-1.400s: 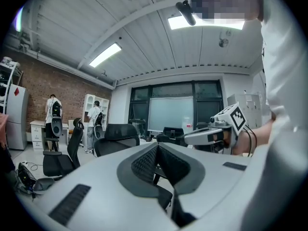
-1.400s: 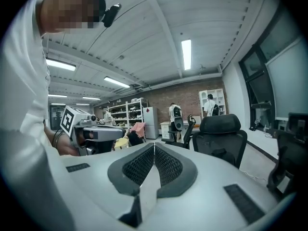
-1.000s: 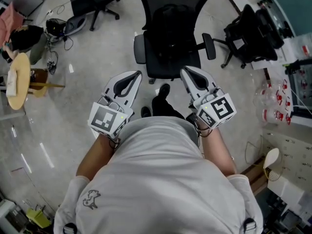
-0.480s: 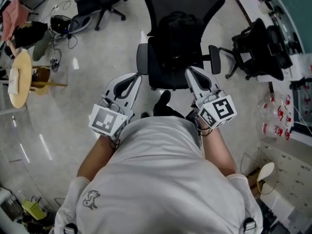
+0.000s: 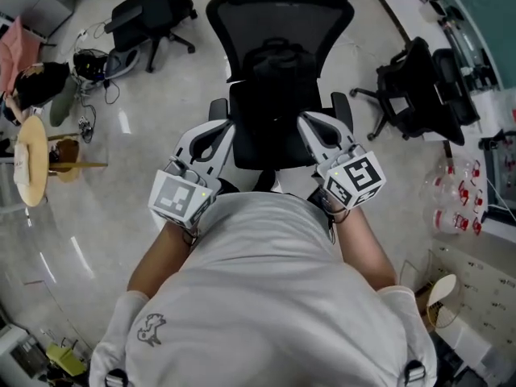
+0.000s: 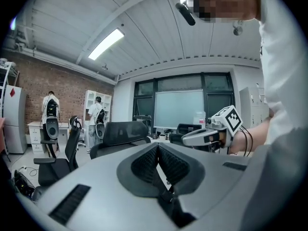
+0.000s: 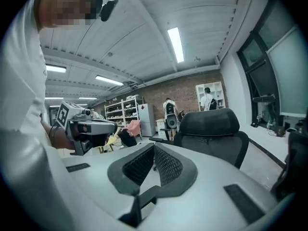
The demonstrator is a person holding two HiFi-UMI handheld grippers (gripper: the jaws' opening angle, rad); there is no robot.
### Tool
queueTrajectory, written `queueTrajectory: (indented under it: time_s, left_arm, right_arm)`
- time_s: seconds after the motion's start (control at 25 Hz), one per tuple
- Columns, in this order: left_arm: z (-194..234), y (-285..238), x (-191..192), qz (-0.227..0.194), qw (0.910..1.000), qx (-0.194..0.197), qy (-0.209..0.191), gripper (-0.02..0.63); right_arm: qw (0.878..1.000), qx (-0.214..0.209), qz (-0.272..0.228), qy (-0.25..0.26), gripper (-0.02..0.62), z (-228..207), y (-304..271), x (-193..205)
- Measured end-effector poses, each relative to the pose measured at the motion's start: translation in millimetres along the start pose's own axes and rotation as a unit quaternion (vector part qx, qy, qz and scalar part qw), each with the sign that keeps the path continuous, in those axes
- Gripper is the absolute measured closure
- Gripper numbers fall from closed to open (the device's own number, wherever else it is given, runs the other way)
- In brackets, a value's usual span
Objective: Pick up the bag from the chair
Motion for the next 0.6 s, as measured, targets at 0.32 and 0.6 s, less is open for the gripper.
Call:
queueTrajectory:
  time_s: [0.32, 0.6]
  left_arm:
    - [30, -51, -12, 0.014, 0.9994, 0.031, -0.006, 0.594]
    - [56, -100, -11, 0.035, 0.9962, 0.080, 0.000, 0.594]
  right_arm:
    - [0.999, 0.021, 0.016, -0.030, 0.561, -35, -27, 8]
    - [0.995, 0.052, 0.014, -0.087, 0.560, -60, -44, 19]
Point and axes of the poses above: the fingertips, and each gripper's own axes: y backward along the fingers, z to its left, x out of its underside, the point moved 4 cm from there along y, backward along the fingers, and after that the axes turned 10 degrees about y, right-handed, at the moved point
